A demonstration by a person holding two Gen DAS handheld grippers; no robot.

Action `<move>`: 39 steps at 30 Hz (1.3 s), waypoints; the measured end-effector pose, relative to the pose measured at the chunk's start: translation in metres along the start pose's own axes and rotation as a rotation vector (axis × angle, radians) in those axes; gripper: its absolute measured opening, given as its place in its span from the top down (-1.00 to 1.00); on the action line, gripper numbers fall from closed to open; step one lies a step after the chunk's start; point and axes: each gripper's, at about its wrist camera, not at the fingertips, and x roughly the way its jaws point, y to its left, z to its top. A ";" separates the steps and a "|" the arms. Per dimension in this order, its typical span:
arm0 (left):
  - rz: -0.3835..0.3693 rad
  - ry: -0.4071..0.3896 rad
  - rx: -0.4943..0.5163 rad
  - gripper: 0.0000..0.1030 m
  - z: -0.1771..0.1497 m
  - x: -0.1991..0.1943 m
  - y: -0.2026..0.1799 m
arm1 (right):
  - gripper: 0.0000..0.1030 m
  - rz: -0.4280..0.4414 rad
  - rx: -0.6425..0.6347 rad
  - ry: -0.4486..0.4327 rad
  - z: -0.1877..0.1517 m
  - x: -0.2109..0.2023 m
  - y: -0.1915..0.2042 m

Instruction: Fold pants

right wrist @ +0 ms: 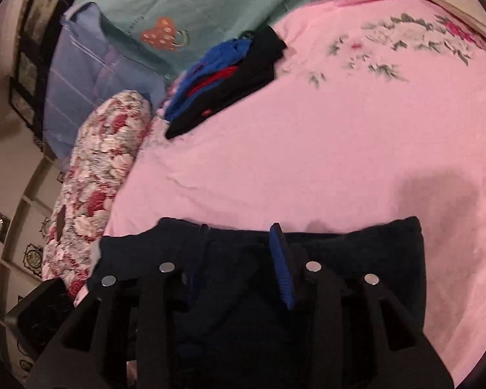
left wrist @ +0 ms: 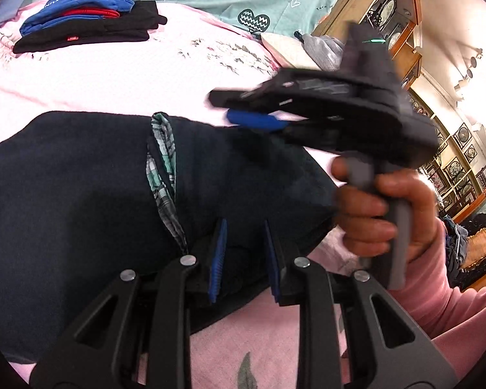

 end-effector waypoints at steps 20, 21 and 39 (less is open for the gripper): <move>0.007 -0.126 0.128 -0.58 0.046 -0.020 -0.033 | 0.02 -0.056 -0.009 0.040 -0.089 -0.070 -0.029; 0.022 -0.116 0.112 -0.58 0.054 -0.012 -0.029 | 0.01 -0.055 -0.011 0.037 -0.089 -0.070 -0.030; -0.050 -0.050 -0.137 -0.36 0.039 -0.034 0.028 | 0.01 0.044 0.077 0.011 -0.088 -0.079 -0.048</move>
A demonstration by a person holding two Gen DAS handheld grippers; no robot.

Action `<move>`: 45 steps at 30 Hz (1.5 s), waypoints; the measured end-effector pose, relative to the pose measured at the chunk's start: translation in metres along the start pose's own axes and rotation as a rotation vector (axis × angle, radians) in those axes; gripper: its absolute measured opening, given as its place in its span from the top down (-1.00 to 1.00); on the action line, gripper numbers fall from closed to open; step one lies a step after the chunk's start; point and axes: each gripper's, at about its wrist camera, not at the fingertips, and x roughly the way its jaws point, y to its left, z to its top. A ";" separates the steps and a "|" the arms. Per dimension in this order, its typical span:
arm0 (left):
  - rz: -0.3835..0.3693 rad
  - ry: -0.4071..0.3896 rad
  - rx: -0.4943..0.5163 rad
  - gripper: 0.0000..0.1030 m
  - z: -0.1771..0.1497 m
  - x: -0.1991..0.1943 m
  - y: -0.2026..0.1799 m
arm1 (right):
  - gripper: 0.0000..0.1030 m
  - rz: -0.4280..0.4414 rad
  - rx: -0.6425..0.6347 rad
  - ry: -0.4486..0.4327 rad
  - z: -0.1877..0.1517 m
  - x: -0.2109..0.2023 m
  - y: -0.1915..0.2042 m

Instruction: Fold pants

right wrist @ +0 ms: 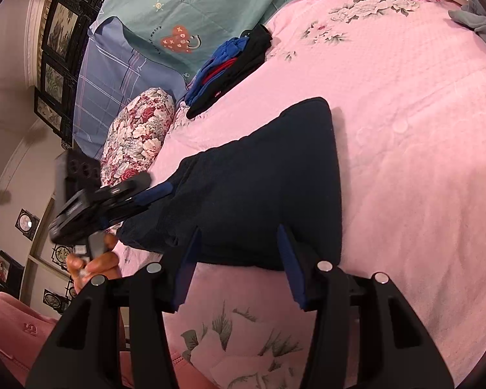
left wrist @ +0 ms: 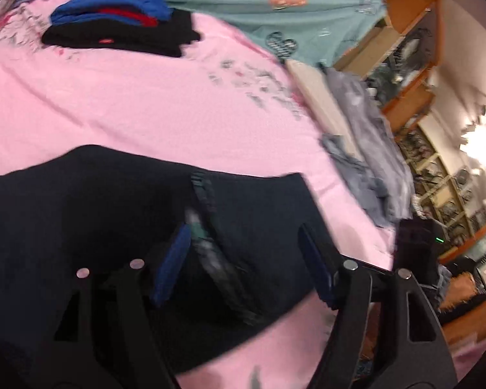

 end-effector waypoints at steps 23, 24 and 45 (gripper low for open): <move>0.036 0.031 0.047 -0.48 -0.056 -0.034 0.012 | 0.01 -0.020 0.001 -0.005 0.000 -0.001 0.004; 0.092 -0.007 0.050 -0.67 -0.056 -0.045 0.013 | -0.02 -0.039 -0.003 -0.008 0.001 -0.002 0.009; 0.585 -0.225 -0.586 -0.72 -0.083 -0.209 0.168 | -0.08 -0.261 -0.390 0.116 0.019 0.131 0.112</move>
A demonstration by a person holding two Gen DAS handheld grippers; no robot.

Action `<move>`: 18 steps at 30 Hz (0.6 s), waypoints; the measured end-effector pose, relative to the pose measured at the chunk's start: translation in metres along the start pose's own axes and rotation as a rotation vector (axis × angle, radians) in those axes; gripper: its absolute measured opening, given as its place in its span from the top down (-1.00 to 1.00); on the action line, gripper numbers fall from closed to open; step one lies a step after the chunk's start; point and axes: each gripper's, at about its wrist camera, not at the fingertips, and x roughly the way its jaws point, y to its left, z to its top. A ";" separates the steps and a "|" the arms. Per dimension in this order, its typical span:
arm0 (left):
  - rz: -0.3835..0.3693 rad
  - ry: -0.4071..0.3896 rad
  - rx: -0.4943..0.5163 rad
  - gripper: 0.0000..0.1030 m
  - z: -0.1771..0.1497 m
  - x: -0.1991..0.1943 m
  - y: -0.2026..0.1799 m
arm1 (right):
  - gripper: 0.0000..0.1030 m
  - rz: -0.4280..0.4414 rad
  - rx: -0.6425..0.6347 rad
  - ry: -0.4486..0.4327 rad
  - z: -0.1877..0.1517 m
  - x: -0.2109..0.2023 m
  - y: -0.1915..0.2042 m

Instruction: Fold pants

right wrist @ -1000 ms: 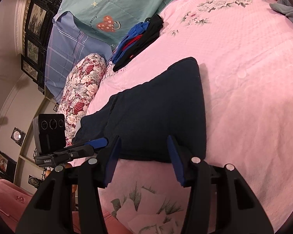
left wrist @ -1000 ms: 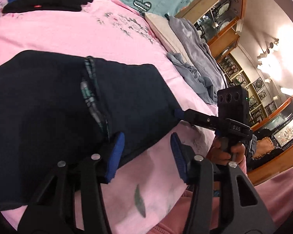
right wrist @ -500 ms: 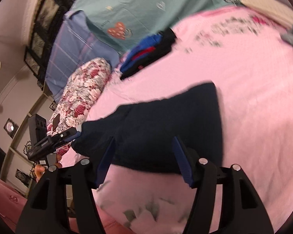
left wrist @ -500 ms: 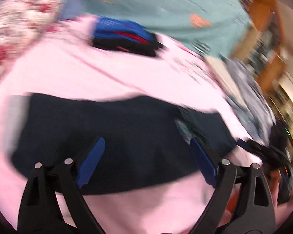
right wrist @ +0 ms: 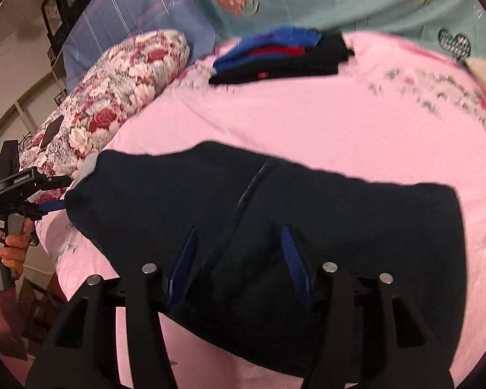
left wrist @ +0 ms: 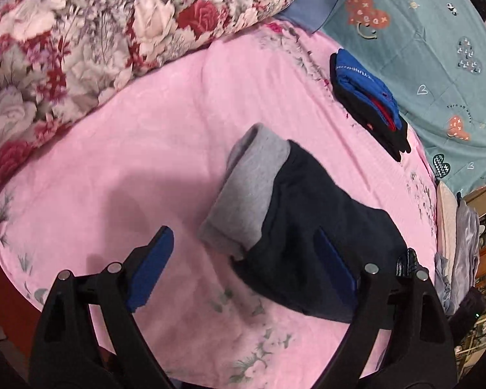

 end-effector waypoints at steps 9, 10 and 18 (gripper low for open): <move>-0.066 0.109 -0.017 -0.54 0.002 0.021 -0.012 | -0.25 0.013 -0.028 0.010 -0.004 0.000 0.003; -0.073 0.115 -0.023 -0.54 0.002 0.022 -0.014 | -0.25 0.019 -0.022 0.009 -0.004 0.000 0.003; -0.210 0.135 -0.149 -0.33 0.007 0.020 -0.002 | -0.25 0.057 0.004 0.001 -0.005 -0.003 -0.003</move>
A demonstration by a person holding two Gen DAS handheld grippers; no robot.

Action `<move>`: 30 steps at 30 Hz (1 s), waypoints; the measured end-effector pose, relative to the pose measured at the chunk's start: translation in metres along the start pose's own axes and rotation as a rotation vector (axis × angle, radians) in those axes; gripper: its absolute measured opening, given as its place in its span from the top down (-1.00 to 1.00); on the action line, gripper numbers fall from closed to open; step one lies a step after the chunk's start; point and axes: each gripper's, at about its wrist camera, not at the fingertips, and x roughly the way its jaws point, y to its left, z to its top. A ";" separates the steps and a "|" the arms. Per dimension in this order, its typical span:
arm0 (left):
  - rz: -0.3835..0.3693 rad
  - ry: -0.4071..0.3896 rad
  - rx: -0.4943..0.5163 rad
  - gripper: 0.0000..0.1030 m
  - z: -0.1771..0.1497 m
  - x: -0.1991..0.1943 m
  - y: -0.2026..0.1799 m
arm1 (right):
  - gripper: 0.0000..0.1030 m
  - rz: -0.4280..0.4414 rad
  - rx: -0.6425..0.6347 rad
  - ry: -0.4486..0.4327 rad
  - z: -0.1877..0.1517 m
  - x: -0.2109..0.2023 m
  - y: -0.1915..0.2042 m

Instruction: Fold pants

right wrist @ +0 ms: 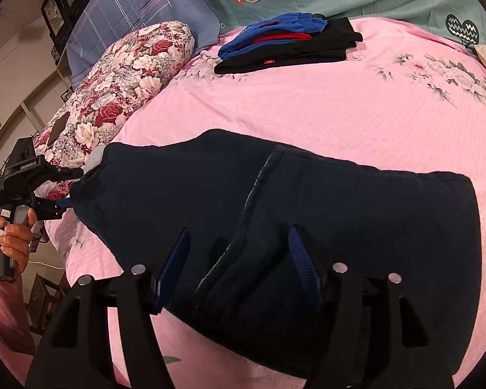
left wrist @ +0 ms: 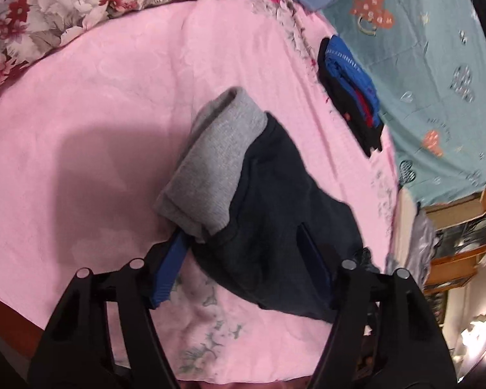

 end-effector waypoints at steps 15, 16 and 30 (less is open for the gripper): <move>0.017 -0.016 0.039 -0.33 0.009 0.035 -0.016 | -0.26 0.042 0.033 -0.008 -0.001 -0.002 -0.005; 0.029 -0.026 0.036 -0.19 0.009 0.036 -0.016 | -0.26 0.045 0.035 -0.009 -0.002 -0.003 -0.005; -0.160 -0.091 0.028 0.46 0.001 0.018 -0.016 | -0.26 0.063 0.049 -0.015 0.000 -0.004 -0.009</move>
